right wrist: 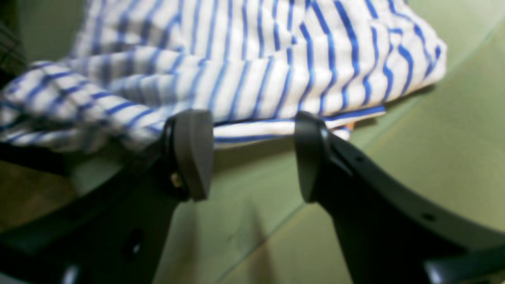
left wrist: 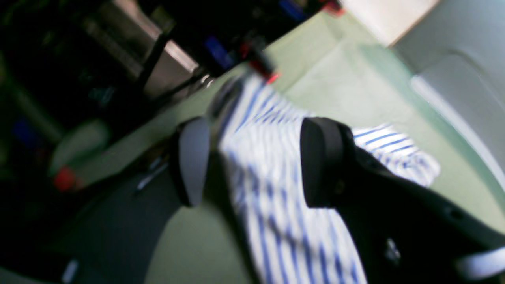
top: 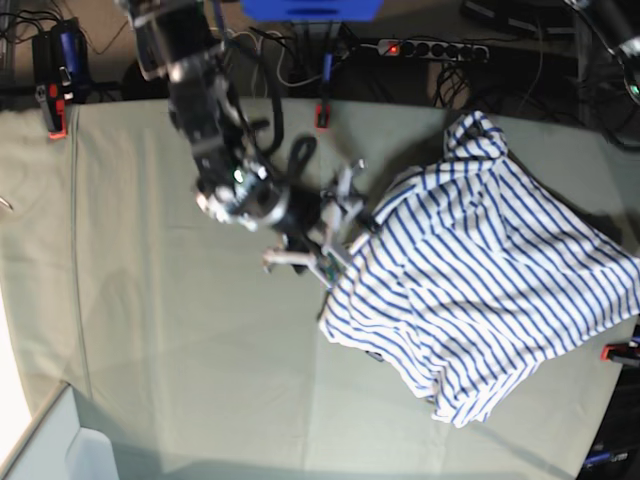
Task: Layout the t-shirt on the table in an organized manner, then fold the t-shirt properly
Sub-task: 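Grasp the shirt's hem corner with the right gripper, then grasp the other hem corner with the left gripper and spread the shirt, then lift the shirt high with both grippers and swing it over the table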
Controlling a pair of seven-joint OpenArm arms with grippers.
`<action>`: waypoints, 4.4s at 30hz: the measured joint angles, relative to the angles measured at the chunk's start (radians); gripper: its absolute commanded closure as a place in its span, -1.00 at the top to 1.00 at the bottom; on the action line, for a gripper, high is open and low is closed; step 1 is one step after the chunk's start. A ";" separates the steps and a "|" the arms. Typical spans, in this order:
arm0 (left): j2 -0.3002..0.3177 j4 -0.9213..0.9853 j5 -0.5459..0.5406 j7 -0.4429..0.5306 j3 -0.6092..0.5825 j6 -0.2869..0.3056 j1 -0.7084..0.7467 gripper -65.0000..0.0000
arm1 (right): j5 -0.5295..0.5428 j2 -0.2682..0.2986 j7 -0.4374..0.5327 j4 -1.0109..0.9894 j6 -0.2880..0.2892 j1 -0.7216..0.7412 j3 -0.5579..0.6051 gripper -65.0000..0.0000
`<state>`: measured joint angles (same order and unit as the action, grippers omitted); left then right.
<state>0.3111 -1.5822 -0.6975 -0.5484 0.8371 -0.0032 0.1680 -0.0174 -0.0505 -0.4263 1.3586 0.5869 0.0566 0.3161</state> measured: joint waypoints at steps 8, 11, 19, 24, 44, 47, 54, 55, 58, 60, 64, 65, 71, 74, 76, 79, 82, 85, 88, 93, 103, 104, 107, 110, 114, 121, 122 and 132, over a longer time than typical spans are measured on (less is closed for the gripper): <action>-0.107 -0.055 -0.002 0.000 0.077 0.000 0.153 0.10 | -0.001 -0.038 0.008 -0.425 0.003 0.271 -0.223 0.07; -0.124 -0.056 -0.002 0.004 0.076 0.003 0.161 0.10 | -0.002 -0.035 0.022 -0.545 0.003 0.364 -0.294 0.07; -0.164 -0.056 -0.002 0.006 0.076 0.003 0.194 0.10 | -0.002 -0.056 0.186 -0.830 0.003 0.475 -0.371 0.07; -0.192 -0.056 -0.002 0.001 0.077 0.003 0.197 0.10 | -0.001 -0.099 0.245 -0.906 0.003 0.470 -0.365 0.06; -0.183 -0.056 -0.002 0.016 0.016 0.000 0.213 -0.03 | -0.004 -0.004 0.198 -0.658 0.004 0.425 -0.685 -1.00; -0.193 -0.100 -0.002 0.000 -0.074 -0.001 0.217 -0.07 | -0.004 0.050 0.153 -0.534 0.004 0.393 -0.760 -1.00; -0.265 -0.198 0.012 0.007 -0.362 -0.008 0.206 -0.07 | -0.004 0.093 0.108 -0.229 0.004 0.254 -0.910 -1.00; -0.272 -0.199 0.012 0.005 -0.409 -0.008 0.206 -0.07 | -0.003 0.098 0.108 -0.202 0.004 0.242 -0.938 -1.00; -0.278 -0.200 0.008 0.007 -0.551 -0.008 0.187 -0.07 | -0.002 0.145 0.110 -0.178 0.004 0.228 -1.026 -1.00; -0.277 -0.200 0.010 0.008 -0.610 -0.005 0.183 -0.07 | -0.003 0.173 0.111 -0.178 0.004 0.229 -1.098 -1.00; -0.275 -0.158 0.010 0.016 -0.669 -0.005 0.189 -0.07 | -0.005 0.220 0.116 -0.178 -0.039 0.225 -1.209 -1.00; -0.274 -0.129 0.013 0.015 -0.677 -0.008 0.186 -0.07 | -0.005 0.225 0.117 -0.178 -0.082 0.222 -1.209 -1.00; -0.273 0.032 0.003 0.022 -0.773 -0.006 0.143 -0.07 | -0.001 0.226 0.111 -0.177 -0.098 0.153 -1.206 -1.00; -0.285 0.109 0.005 0.027 -0.794 -0.014 0.095 -0.07 | -0.001 0.227 0.116 -0.176 -0.098 0.139 -1.205 -1.00; -0.318 0.163 0.014 0.029 -0.794 -0.015 0.060 -0.07 | -0.001 0.227 0.124 -0.174 -0.098 0.128 -1.203 -1.00; -0.346 0.233 0.006 0.035 -0.801 -0.003 0.008 -0.07 | 0.000 0.222 0.120 -0.174 -0.087 0.105 -1.203 -1.00; -0.362 0.300 -0.002 0.052 -0.801 0.006 -0.047 -0.07 | -0.001 0.222 0.114 -0.174 -0.075 0.087 -1.205 -1.00; -0.375 0.348 -0.003 0.053 -0.802 0.007 -0.091 -0.09 | 0.000 0.222 0.123 -0.172 -0.067 0.080 -1.202 -1.00; -0.370 0.360 -0.004 0.048 -0.803 0.007 -0.101 -0.44 | -0.001 0.222 0.122 -0.172 -0.061 0.063 -1.201 -1.00; -0.337 0.306 -0.005 -0.001 -0.741 0.002 -0.064 -0.95 | -0.001 0.222 0.116 -0.172 -0.061 0.061 -1.207 -1.00; -0.173 -0.021 -0.235 -0.032 -0.240 0.023 0.124 -1.00 | 0.005 0.116 0.100 -0.152 -0.032 0.013 -1.170 -1.00; -0.154 -0.016 -0.258 -0.034 -0.196 0.022 0.134 -1.00 | 0.004 0.086 0.096 -0.140 -0.026 0.003 -1.160 -1.00; -0.121 0.020 -0.325 -0.106 -0.074 0.026 0.162 -1.00 | 0.012 0.004 0.099 -0.055 -0.014 -0.029 -1.155 -1.00; -0.126 0.063 -0.363 -0.210 0.051 0.029 0.171 -1.00 | 0.012 -0.048 0.097 0.021 -0.006 -0.063 -1.155 -1.00; -0.151 0.101 -0.361 -0.257 0.145 0.025 0.163 -1.00 | -0.005 -0.069 0.085 0.100 0.031 -0.112 -1.100 -1.00; -0.189 0.067 -0.365 -0.266 0.165 0.020 0.157 -1.00 | -0.007 -0.061 0.098 0.280 0.035 -0.169 -0.980 -1.00; -0.194 0.051 -0.365 -0.272 0.162 0.016 0.146 -1.00 | -0.005 -0.060 0.101 0.310 0.037 -0.174 -0.972 -1.00; -0.081 0.055 -0.362 -0.271 -0.051 0.000 -0.195 -1.00 | -0.005 -0.010 0.099 0.400 0.035 0.006 -0.879 -1.00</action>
<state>0.2302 -1.5272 -1.0595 -0.8196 0.7860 -0.0032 -0.0265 -0.0223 -0.0608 -0.3275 1.7584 0.6220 0.0628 -0.5632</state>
